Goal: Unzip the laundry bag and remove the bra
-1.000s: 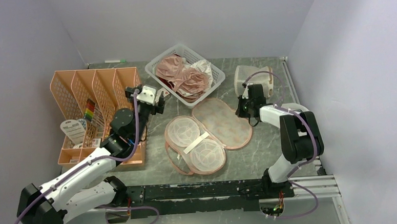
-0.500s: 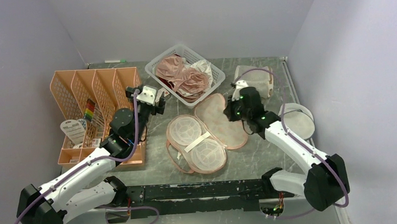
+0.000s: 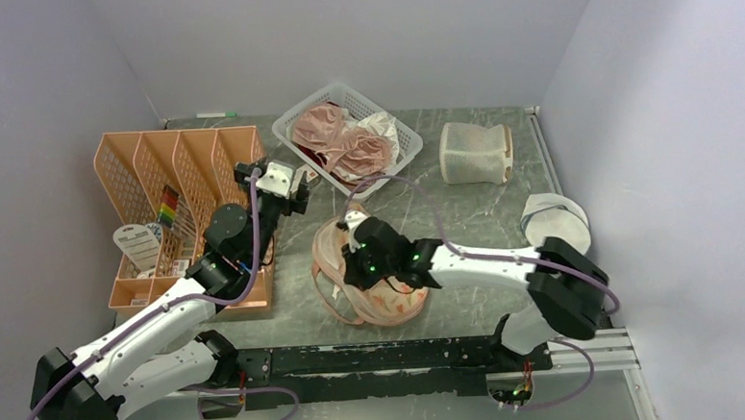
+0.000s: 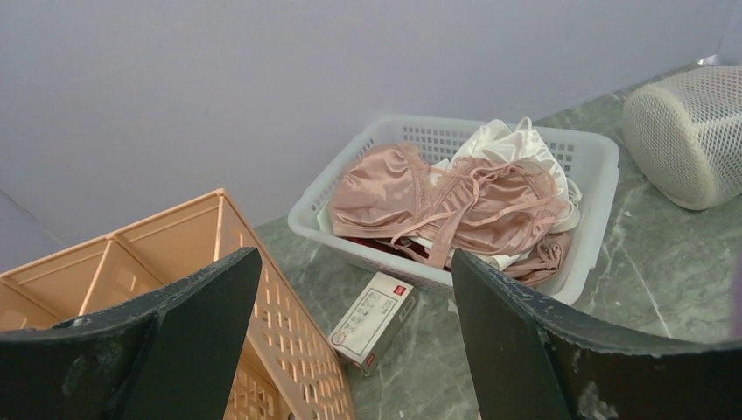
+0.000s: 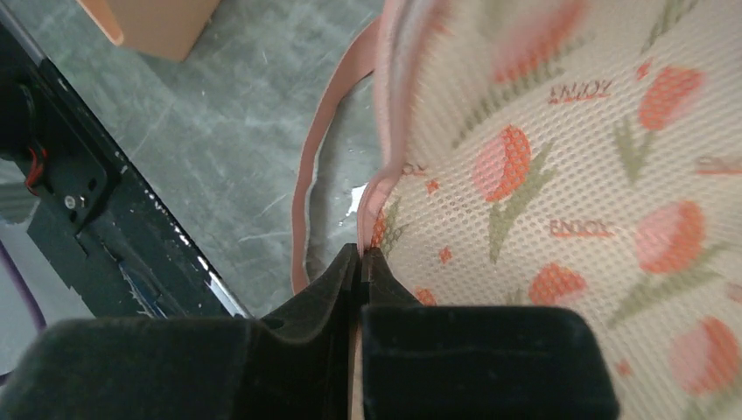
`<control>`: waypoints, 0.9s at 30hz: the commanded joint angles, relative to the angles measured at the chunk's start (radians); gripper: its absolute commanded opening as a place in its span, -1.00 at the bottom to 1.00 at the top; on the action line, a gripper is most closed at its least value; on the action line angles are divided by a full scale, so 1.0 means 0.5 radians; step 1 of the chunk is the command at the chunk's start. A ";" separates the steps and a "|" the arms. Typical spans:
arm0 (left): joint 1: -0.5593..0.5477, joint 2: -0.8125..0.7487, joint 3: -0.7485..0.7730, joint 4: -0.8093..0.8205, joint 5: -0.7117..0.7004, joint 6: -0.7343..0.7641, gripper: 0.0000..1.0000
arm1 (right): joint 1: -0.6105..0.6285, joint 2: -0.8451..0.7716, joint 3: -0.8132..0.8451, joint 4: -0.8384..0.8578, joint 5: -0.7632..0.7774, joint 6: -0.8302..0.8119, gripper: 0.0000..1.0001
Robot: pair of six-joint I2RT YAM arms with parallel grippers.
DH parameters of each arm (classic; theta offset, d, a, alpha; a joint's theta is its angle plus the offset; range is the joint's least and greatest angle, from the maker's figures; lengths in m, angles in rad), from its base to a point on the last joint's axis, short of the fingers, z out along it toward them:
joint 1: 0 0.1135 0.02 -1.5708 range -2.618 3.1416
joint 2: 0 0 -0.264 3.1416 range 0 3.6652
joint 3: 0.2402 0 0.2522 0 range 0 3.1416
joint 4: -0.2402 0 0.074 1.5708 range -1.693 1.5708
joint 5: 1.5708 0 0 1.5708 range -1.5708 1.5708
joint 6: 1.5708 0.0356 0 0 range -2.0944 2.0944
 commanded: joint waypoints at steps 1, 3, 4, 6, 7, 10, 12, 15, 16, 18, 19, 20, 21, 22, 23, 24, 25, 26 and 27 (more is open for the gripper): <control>-0.011 -0.055 0.016 0.083 -0.021 0.042 0.84 | 0.092 0.231 0.053 0.316 -0.084 0.155 -1.00; -0.012 -0.050 0.013 0.096 -0.029 0.053 0.85 | 0.095 0.266 0.004 0.415 -0.080 0.224 -1.00; -0.011 -0.044 0.018 0.086 -0.026 0.054 0.85 | 0.095 0.264 -0.021 0.452 -0.093 0.238 -1.00; -0.011 -0.045 0.026 0.072 -0.015 0.054 0.85 | 0.093 0.216 -0.043 0.435 -0.035 0.240 -0.81; -0.012 -0.049 0.026 0.070 -0.008 0.054 0.86 | 0.092 0.174 -0.049 0.408 0.001 0.231 -0.67; -0.011 -0.068 0.019 0.084 -0.004 0.035 0.90 | 0.041 0.014 -0.038 0.279 0.110 0.178 -0.30; -0.010 -0.047 0.013 0.099 0.029 0.030 0.91 | -0.066 -0.117 -0.038 0.193 0.088 0.128 -0.14; -0.010 -0.012 0.075 0.007 0.099 0.020 0.89 | -0.285 -0.357 -0.181 0.259 -0.009 0.090 0.05; -0.010 -0.027 0.091 -0.043 0.127 0.019 0.89 | -0.376 -0.421 -0.245 0.293 -0.050 0.105 0.10; -0.011 -0.069 0.065 -0.013 0.145 0.051 0.91 | -0.547 -0.530 -0.371 0.374 -0.138 0.122 0.20; -0.012 -0.091 0.047 0.024 0.131 0.081 0.92 | -0.653 -0.572 -0.419 0.388 -0.152 0.113 0.23; -0.010 -0.109 0.033 0.053 0.102 0.101 0.94 | -0.738 -0.615 -0.444 0.360 -0.151 0.100 0.27; -0.010 -0.124 0.030 0.068 0.056 0.123 0.95 | -0.834 -0.661 -0.449 0.321 -0.147 0.082 0.32; -0.011 -0.137 0.027 0.075 0.027 0.140 0.96 | -0.927 -0.718 -0.445 0.280 -0.151 0.059 0.38; -0.011 -0.146 0.026 0.077 0.004 0.154 0.96 | -1.038 -0.785 -0.440 0.246 -0.155 0.031 0.43; -0.010 -0.153 0.026 0.078 -0.012 0.164 0.96 | -1.144 -0.844 -0.430 0.213 -0.154 0.005 0.48; -0.010 -0.159 0.026 0.080 -0.020 0.173 0.96 | -1.250 -0.904 -0.414 0.180 -0.149 -0.014 0.53; -0.010 -0.165 0.029 0.076 -0.020 0.178 0.96 | -1.353 -0.951 -0.392 0.139 -0.143 -0.020 0.59; -0.010 -0.170 0.035 0.070 -0.020 0.177 0.95 | -1.451 -0.998 -0.371 0.098 -0.140 -0.013 0.65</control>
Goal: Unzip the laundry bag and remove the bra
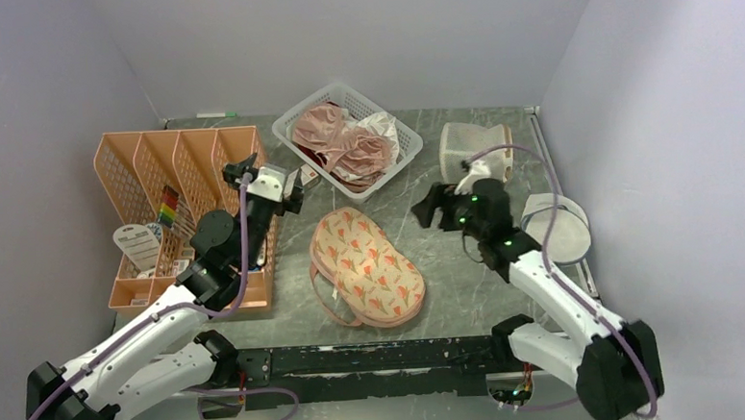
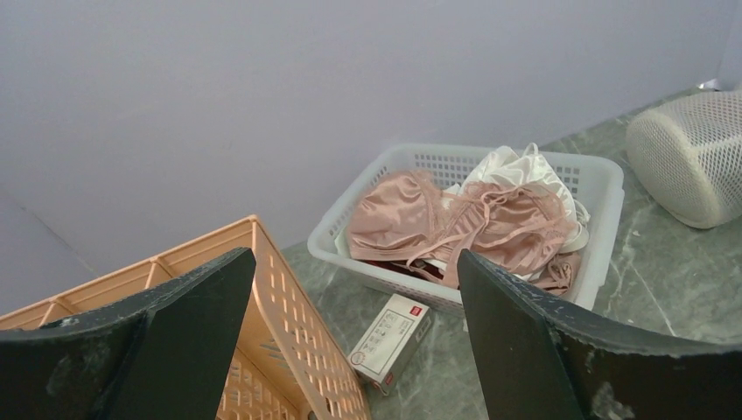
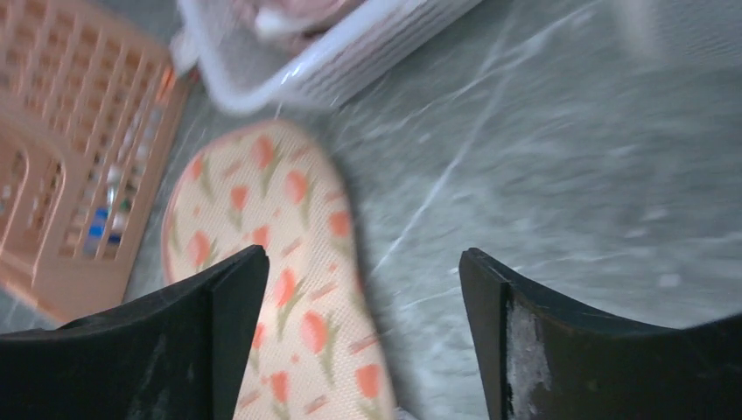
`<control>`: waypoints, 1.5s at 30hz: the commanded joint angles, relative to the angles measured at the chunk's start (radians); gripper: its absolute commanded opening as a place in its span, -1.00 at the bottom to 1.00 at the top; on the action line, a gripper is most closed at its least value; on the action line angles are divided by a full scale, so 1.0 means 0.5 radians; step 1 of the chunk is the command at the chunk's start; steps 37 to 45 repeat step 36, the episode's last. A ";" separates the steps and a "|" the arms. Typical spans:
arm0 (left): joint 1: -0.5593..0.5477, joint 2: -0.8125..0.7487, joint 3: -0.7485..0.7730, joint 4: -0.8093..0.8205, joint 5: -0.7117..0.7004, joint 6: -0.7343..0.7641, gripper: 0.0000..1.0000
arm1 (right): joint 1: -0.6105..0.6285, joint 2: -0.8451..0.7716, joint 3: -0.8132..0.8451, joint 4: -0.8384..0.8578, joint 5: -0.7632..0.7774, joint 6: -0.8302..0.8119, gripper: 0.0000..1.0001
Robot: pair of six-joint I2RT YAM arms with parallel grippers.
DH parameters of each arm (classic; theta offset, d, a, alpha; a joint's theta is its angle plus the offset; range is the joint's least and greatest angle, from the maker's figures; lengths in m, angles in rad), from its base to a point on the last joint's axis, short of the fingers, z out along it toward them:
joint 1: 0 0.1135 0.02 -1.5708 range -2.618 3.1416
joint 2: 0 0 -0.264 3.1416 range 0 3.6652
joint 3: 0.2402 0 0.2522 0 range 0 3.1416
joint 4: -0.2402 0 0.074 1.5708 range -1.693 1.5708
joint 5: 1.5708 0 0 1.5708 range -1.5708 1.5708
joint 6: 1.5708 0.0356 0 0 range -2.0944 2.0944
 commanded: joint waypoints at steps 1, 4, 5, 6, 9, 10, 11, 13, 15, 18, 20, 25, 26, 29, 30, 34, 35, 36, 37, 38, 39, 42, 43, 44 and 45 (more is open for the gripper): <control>-0.011 -0.047 0.040 0.055 -0.052 0.055 0.95 | -0.392 -0.251 0.094 -0.137 -0.016 -0.061 0.69; -0.011 -0.086 0.044 0.045 -0.040 0.042 0.95 | -0.611 -0.441 0.147 -0.233 -0.031 -0.009 0.87; -0.010 -0.100 0.044 0.047 -0.039 0.040 0.96 | -0.640 -0.514 0.176 -0.275 0.003 -0.021 0.92; -0.009 -0.114 0.044 0.050 -0.045 0.038 0.97 | -0.650 -0.610 0.214 -0.318 0.057 -0.052 0.98; -0.009 -0.164 0.066 0.038 -0.060 0.037 0.98 | -0.652 -0.809 0.382 -0.435 0.183 -0.205 1.00; -0.010 -0.186 0.084 0.027 -0.064 0.029 0.99 | -0.650 -0.863 0.448 -0.469 0.202 -0.268 1.00; -0.009 -0.211 0.115 -0.002 -0.066 0.010 0.99 | -0.643 -0.913 0.520 -0.508 0.228 -0.317 1.00; -0.009 -0.261 0.222 -0.078 -0.101 -0.079 0.99 | -0.621 -1.011 0.651 -0.543 0.258 -0.373 1.00; -0.011 -0.311 0.415 -0.307 -0.130 -0.275 0.99 | -0.623 -1.111 0.781 -0.584 0.258 -0.435 1.00; -0.009 -0.380 0.698 -0.555 -0.075 -0.423 0.99 | -0.623 -1.270 0.994 -0.630 0.301 -0.491 1.00; -0.009 -0.414 0.835 -0.662 0.021 -0.465 0.99 | -0.624 -1.383 1.058 -0.623 0.345 -0.535 1.00; -0.010 -0.468 1.036 -0.846 0.127 -0.548 0.99 | -0.627 -1.555 1.084 -0.583 0.539 -0.558 1.00; -0.011 -0.477 1.046 -0.865 0.128 -0.559 0.99 | -0.626 -1.545 1.097 -0.608 0.559 -0.562 0.99; -0.011 -0.520 1.045 -0.878 0.125 -0.576 0.99 | -0.627 -1.456 1.163 -0.700 0.594 -0.546 1.00; -0.010 -0.532 1.037 -0.877 0.118 -0.585 0.99 | -0.626 -1.433 1.180 -0.724 0.595 -0.541 1.00; -0.012 -0.565 1.014 -0.879 0.092 -0.604 0.99 | -0.626 -1.375 1.166 -0.760 0.536 -0.538 1.00; -0.011 -0.568 1.015 -0.882 0.091 -0.606 0.99 | -0.626 -1.357 1.163 -0.778 0.538 -0.532 1.00; -0.009 -0.569 1.016 -0.885 0.090 -0.607 0.99 | -0.626 -1.340 1.175 -0.803 0.548 -0.515 1.00; -0.009 -0.569 1.016 -0.885 0.090 -0.607 0.99 | -0.626 -1.340 1.175 -0.803 0.548 -0.515 1.00; -0.009 -0.569 1.016 -0.885 0.090 -0.607 0.99 | -0.626 -1.340 1.175 -0.803 0.548 -0.515 1.00; -0.009 -0.569 1.016 -0.885 0.090 -0.607 0.99 | -0.626 -1.340 1.175 -0.803 0.548 -0.515 1.00; -0.009 -0.569 1.016 -0.885 0.090 -0.607 0.99 | -0.626 -1.340 1.175 -0.803 0.548 -0.515 1.00; -0.009 -0.569 1.016 -0.885 0.090 -0.607 0.99 | -0.626 -1.340 1.175 -0.803 0.548 -0.515 1.00; -0.009 -0.569 1.016 -0.885 0.090 -0.607 0.99 | -0.626 -1.340 1.175 -0.803 0.548 -0.515 1.00; -0.009 -0.569 1.016 -0.885 0.090 -0.607 0.99 | -0.626 -1.340 1.175 -0.803 0.548 -0.515 1.00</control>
